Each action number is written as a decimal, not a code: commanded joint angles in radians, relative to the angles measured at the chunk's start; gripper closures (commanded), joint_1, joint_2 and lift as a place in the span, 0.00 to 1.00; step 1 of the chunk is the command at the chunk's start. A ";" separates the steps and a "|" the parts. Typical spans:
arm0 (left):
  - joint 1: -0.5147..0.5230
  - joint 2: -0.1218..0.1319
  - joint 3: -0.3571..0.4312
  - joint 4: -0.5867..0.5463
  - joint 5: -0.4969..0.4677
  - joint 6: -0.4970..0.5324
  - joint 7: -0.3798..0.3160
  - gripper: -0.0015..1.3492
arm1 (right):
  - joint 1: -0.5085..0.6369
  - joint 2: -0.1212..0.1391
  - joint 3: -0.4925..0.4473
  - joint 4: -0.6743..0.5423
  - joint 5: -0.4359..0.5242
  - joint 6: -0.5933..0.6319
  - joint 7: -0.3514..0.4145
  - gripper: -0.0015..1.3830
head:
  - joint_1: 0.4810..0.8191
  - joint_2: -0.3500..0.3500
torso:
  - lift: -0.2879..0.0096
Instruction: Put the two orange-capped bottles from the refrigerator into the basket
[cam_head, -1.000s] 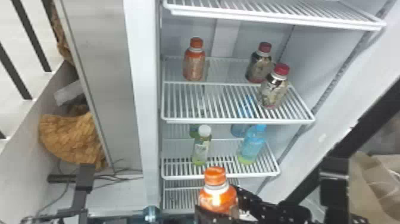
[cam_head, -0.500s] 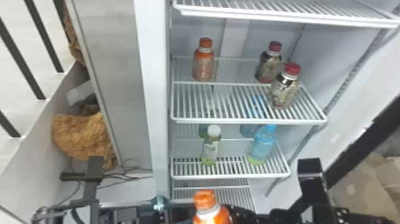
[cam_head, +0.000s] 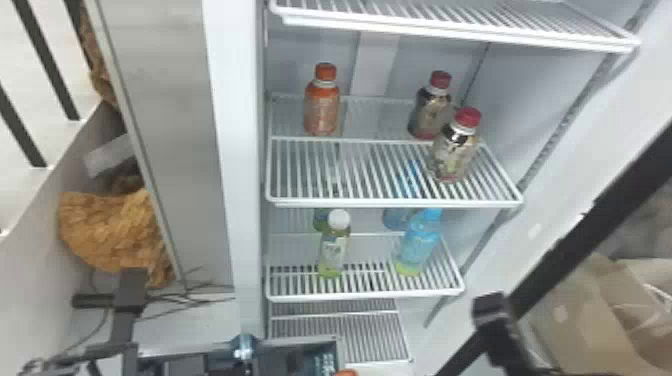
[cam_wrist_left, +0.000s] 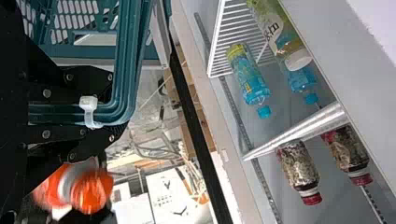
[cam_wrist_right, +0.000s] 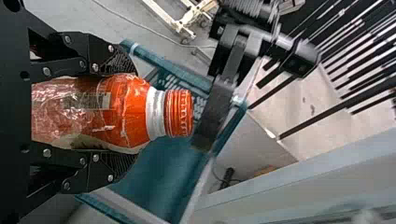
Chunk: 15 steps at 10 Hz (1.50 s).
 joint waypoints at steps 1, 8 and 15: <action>-0.007 0.000 -0.008 0.000 0.002 0.001 0.000 0.89 | -0.074 0.005 0.041 0.161 0.009 -0.011 0.029 0.66 | 0.63 0.22 | 0.83; -0.022 -0.001 -0.030 0.010 0.010 0.001 0.000 0.89 | -0.256 0.028 0.122 0.517 -0.070 -0.136 0.066 0.66 | 0.63 0.28 | 0.83; -0.022 0.000 -0.030 0.017 0.014 0.001 -0.005 0.89 | -0.266 0.039 0.102 0.500 -0.035 -0.203 0.090 0.06 | 0.63 0.31 | 0.83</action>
